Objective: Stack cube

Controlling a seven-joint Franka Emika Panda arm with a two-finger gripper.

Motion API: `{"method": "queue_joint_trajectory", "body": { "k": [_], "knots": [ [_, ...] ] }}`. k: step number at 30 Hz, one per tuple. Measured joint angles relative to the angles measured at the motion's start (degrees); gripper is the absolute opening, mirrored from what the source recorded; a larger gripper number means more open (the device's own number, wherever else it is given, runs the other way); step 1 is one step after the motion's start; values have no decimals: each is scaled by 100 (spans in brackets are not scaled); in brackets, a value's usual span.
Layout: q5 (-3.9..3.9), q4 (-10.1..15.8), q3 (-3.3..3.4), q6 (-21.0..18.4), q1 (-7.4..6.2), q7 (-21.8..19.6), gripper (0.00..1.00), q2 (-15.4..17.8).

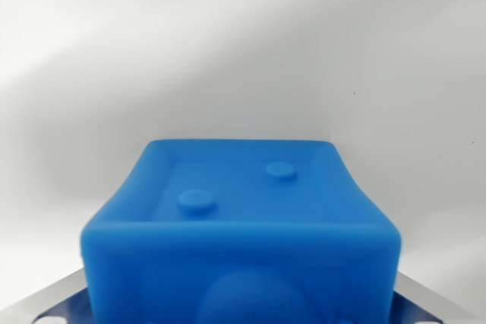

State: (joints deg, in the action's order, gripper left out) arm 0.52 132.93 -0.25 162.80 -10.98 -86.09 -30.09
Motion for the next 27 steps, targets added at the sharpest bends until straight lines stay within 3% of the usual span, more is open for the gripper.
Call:
{"method": "queue_joint_trajectory", "body": {
  "k": [27],
  "knots": [
    [0, 19, 0, -47, 0, 0, 0, 83]
  ]
}}
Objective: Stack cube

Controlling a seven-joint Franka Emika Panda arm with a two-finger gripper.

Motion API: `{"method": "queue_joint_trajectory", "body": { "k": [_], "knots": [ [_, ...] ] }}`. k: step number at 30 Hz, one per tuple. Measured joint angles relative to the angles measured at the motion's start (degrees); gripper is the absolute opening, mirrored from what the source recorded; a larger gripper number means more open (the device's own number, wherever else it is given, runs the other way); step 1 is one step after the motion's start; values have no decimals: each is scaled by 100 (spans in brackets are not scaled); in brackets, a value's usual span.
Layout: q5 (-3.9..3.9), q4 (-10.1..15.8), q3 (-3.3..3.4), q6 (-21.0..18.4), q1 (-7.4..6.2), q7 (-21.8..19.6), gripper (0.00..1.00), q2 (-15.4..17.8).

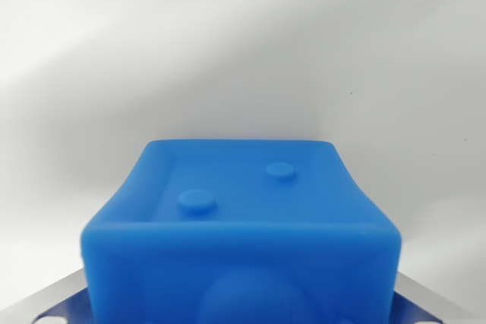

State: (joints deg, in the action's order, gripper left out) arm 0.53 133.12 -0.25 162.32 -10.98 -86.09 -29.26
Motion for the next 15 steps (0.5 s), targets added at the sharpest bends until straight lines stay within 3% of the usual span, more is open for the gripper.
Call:
{"method": "queue_joint_trajectory", "body": {
  "k": [15],
  "knots": [
    [0, 92, 0, -255, 0, 0, 0, 355]
  ]
}}
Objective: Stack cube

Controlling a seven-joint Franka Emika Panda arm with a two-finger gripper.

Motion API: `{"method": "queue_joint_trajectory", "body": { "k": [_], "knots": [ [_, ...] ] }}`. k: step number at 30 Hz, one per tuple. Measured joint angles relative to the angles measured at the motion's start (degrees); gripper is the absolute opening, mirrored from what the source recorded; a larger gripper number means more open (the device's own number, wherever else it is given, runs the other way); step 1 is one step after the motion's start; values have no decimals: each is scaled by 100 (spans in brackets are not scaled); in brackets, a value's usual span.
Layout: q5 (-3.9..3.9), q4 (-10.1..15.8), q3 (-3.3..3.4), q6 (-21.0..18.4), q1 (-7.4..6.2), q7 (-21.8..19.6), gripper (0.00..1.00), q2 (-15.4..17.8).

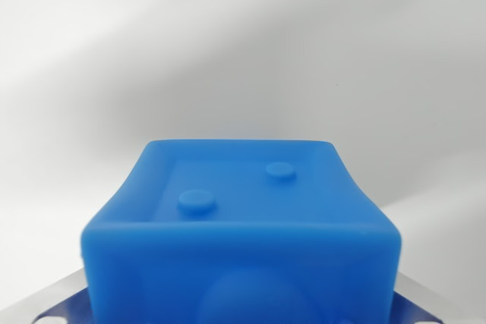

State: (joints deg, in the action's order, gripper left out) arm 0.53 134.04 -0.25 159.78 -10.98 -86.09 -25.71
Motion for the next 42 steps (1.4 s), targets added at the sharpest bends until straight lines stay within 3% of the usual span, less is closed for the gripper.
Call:
{"method": "queue_joint_trajectory", "body": {
  "k": [42],
  "knots": [
    [-19, 204, 4, -1267, 39, 71, 0, 1500]
  ]
}}
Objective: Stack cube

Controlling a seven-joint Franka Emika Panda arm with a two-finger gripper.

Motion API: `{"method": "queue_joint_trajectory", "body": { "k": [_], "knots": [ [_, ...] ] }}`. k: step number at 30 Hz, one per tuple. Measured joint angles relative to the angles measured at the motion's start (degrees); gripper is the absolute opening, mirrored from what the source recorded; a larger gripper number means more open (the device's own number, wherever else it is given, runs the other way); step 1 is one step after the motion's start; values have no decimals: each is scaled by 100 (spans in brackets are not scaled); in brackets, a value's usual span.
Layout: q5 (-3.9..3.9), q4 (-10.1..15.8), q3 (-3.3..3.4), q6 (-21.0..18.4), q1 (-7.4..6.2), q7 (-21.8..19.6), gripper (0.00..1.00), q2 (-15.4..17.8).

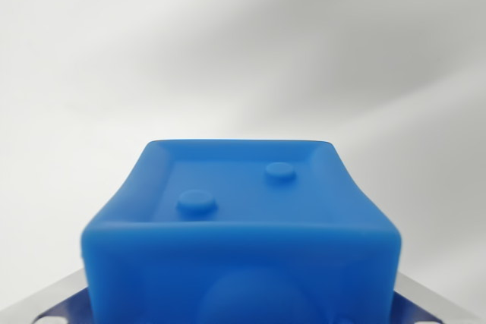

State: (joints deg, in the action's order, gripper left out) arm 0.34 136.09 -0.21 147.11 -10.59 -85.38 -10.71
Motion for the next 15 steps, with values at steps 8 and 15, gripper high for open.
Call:
{"method": "queue_joint_trajectory", "body": {
  "k": [8, 15],
  "knots": [
    [-6, 108, 35, 0, 125, 177, 0, 81],
    [-13, 205, 58, 0, 227, 339, 0, 180]
  ]
}}
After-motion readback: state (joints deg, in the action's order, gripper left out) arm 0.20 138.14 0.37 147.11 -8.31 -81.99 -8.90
